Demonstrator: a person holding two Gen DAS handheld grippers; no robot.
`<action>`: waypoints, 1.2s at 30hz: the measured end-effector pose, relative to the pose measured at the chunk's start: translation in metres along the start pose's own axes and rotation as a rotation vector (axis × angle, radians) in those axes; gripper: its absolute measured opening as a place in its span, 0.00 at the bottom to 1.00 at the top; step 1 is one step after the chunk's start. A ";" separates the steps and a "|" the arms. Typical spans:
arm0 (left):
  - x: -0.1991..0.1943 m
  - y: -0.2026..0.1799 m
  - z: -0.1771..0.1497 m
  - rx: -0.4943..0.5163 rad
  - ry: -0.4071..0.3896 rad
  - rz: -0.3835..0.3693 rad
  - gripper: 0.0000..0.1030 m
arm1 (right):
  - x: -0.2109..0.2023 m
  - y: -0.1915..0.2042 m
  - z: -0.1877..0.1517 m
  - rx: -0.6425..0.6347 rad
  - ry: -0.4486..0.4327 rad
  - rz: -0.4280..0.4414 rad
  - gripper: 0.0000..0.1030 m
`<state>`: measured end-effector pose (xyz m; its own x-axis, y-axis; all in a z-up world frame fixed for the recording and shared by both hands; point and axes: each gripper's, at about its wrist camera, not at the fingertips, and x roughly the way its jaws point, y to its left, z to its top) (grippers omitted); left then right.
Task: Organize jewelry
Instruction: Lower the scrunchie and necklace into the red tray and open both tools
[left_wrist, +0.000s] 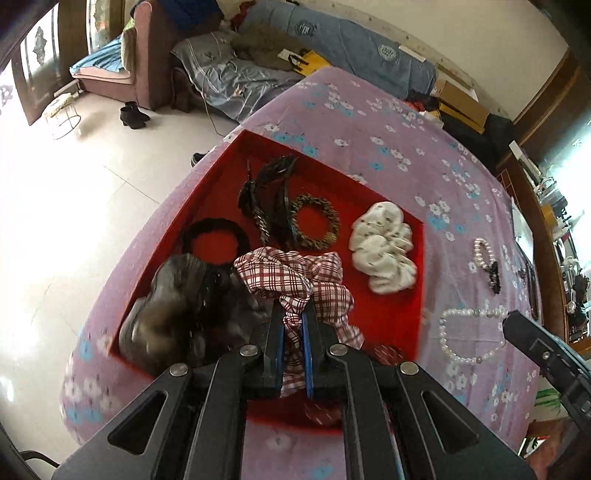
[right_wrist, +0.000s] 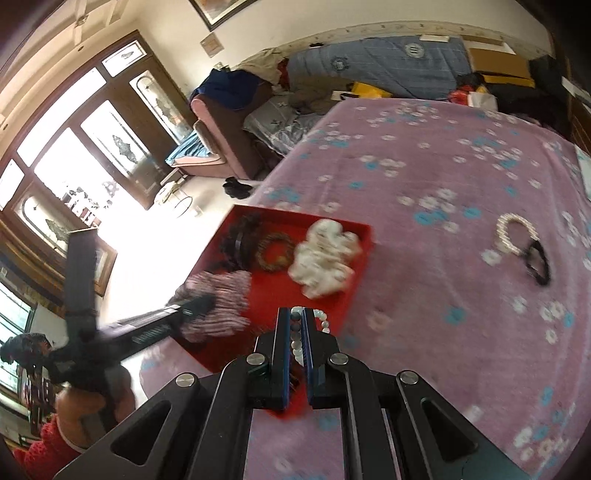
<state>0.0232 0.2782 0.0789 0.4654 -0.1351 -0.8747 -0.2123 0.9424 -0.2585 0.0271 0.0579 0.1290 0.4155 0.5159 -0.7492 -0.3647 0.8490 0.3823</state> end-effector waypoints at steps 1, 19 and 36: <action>0.006 0.004 0.004 0.000 0.011 -0.003 0.07 | 0.009 0.008 0.005 -0.002 0.001 0.007 0.07; 0.058 0.012 0.024 0.038 0.091 -0.022 0.07 | 0.120 -0.001 0.014 0.067 0.124 -0.114 0.07; -0.011 0.014 0.011 -0.032 -0.019 -0.020 0.35 | 0.137 0.002 0.009 0.007 0.191 -0.119 0.08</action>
<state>0.0240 0.2966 0.0893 0.4859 -0.1481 -0.8614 -0.2296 0.9293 -0.2893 0.0906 0.1313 0.0325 0.2896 0.3818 -0.8777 -0.3163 0.9036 0.2888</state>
